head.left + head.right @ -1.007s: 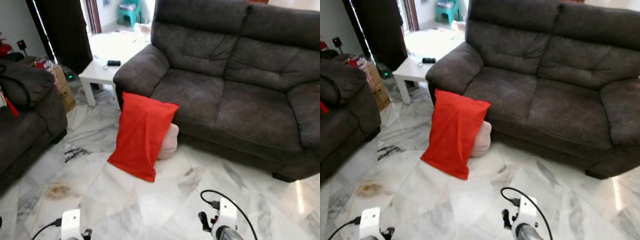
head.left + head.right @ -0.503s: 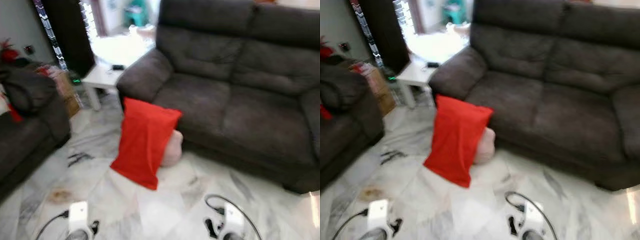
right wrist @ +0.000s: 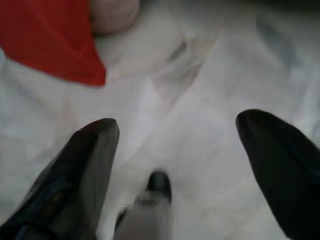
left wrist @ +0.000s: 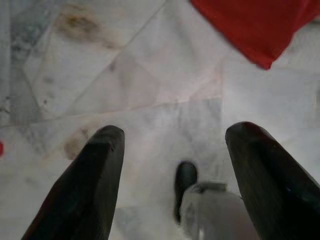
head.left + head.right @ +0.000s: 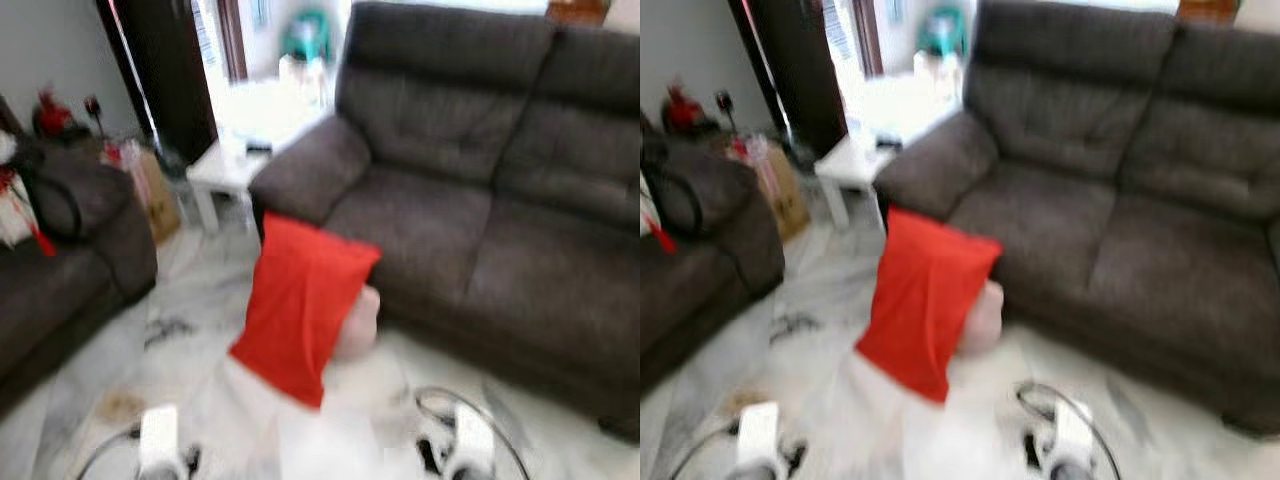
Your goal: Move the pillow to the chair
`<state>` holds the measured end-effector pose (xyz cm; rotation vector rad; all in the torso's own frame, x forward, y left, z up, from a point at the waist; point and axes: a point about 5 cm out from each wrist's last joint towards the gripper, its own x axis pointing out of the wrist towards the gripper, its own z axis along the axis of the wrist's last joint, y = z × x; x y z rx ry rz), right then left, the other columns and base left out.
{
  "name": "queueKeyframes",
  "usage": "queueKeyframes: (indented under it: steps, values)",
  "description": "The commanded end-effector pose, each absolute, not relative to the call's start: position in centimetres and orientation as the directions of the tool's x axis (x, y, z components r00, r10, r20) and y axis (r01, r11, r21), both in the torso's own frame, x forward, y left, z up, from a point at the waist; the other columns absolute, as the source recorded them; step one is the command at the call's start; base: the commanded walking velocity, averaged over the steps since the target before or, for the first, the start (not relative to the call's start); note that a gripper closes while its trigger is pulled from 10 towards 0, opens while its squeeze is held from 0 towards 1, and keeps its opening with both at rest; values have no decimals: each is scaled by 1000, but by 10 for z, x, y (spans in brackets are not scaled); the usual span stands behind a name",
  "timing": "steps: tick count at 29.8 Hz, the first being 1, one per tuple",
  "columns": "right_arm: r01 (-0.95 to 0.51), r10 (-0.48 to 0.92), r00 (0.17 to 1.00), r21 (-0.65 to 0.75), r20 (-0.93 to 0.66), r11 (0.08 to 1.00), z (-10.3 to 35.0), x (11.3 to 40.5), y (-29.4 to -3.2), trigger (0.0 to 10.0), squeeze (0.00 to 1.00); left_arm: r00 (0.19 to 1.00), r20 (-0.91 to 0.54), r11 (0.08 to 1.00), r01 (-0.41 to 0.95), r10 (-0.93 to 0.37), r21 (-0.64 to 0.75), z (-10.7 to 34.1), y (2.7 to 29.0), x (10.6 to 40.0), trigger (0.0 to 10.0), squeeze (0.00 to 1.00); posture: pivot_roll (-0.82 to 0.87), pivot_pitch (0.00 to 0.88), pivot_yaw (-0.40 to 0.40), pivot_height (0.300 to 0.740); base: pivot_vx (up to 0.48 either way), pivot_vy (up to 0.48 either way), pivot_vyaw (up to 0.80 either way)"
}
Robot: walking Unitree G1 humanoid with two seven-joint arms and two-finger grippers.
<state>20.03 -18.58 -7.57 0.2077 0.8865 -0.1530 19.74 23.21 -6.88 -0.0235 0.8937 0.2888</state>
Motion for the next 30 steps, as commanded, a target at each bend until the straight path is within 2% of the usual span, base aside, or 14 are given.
queueKeyframes:
  steps: [1, 23, 28, 30]
  values:
    - [209, -19, 619, 142, -785, 968, -77, 201, -174, 10000, 0, 566, -782, 955, -271, 260, 122, -70, 241, 191, 10000, 0, -7, 0, -40, 740, 330, 0, 0]
    - [185, -10, 632, 139, -775, 973, -76, 202, -173, 10000, 0, 567, -782, 955, -269, 261, 124, -70, 241, 192, 10000, 0, -10, 0, -37, 740, 330, 0, 0]
    - [191, -12, 628, 139, -778, 972, -76, 202, -174, 10000, 0, 567, -782, 956, -265, 258, 124, -70, 241, 192, 10000, 0, -9, 0, -37, 740, 329, 0, 800]
    - [200, -15, 626, 143, -779, 969, -76, 202, -174, 10000, 0, 567, -782, 956, -264, 258, 124, -70, 241, 192, 10000, 0, -9, 0, -38, 740, 330, 0, 0]
